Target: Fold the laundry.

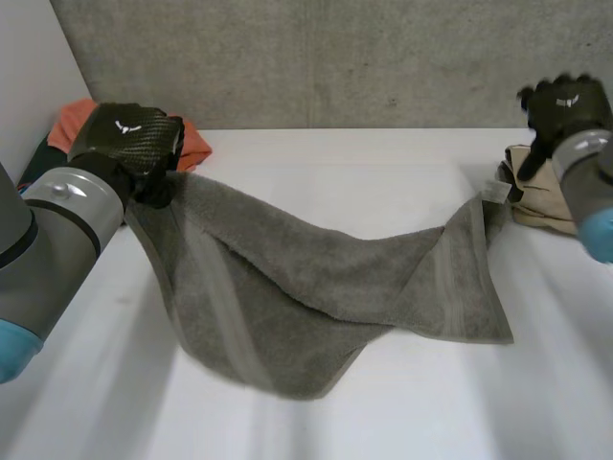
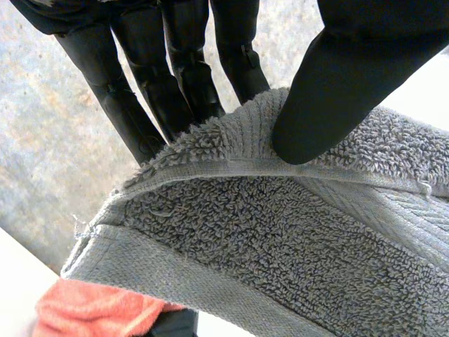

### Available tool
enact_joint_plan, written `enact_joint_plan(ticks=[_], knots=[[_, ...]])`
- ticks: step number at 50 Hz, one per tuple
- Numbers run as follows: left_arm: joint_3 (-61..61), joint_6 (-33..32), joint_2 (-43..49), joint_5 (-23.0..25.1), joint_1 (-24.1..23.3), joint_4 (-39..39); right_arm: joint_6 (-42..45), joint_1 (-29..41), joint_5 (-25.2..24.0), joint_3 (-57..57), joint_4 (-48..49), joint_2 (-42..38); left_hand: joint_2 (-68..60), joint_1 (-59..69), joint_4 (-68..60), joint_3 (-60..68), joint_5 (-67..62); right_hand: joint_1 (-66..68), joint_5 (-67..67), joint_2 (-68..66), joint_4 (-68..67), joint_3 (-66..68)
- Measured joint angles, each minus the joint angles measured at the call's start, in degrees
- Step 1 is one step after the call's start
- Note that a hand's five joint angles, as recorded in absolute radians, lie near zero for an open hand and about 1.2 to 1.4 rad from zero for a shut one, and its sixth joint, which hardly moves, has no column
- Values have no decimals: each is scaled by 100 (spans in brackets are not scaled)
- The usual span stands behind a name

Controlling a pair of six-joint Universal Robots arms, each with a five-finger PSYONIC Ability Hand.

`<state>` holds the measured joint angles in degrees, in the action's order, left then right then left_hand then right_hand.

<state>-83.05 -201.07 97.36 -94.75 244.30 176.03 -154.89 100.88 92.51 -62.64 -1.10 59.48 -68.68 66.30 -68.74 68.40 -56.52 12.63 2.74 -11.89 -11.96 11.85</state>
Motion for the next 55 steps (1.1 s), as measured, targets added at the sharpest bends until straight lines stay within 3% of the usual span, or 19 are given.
enact_joint_plan(ticks=[5,8,11,17,24,29,36,41,47,55], knots=[[70,0,-24,-14,-127,3,50,-117,-536,-956,-1573,720,0,0,0,0,0,439,503,-579,-545,588],[104,5,-16,-20,-177,-3,26,-163,-807,-1513,-1920,948,0,0,0,0,0,922,954,-978,-984,1010],[131,14,-9,-19,-226,-9,-38,-168,-1155,-2180,-1768,1104,0,0,0,0,0,1130,1183,-1149,-1214,1185],[165,23,-27,-22,-306,-11,-278,84,-1626,-3373,-403,1176,0,0,0,0,0,1131,1186,-1149,-1220,1185],[179,30,-89,-28,-324,-8,-744,549,-1434,-3973,1003,895,0,0,0,0,0,1311,1346,-1218,-1395,1314],[175,42,-111,-34,-311,-7,-991,762,-1163,-4020,1420,625,0,0,0,0,0,1693,1701,-1735,-1751,1743],[123,54,-116,-57,-295,-14,-1107,850,-1017,-3958,1685,488,0,0,0,0,0,5058,5292,-5483,-5415,5424],[47,14,-113,-65,-286,-26,-1030,762,-1001,-3897,1692,744,0,0,0,0,0,5058,5403,-5568,-5644,5580],[-112,-278,-58,30,-218,-101,-268,440,-1084,-3658,1011,1545,0,0,0,0,0,5058,5448,-5568,-5649,5580],[-356,-1447,619,650,52,-585,1901,-30,-1359,-3144,-1414,2187,0,0,0,0,0,5058,5503,-5568,-5651,5581]])
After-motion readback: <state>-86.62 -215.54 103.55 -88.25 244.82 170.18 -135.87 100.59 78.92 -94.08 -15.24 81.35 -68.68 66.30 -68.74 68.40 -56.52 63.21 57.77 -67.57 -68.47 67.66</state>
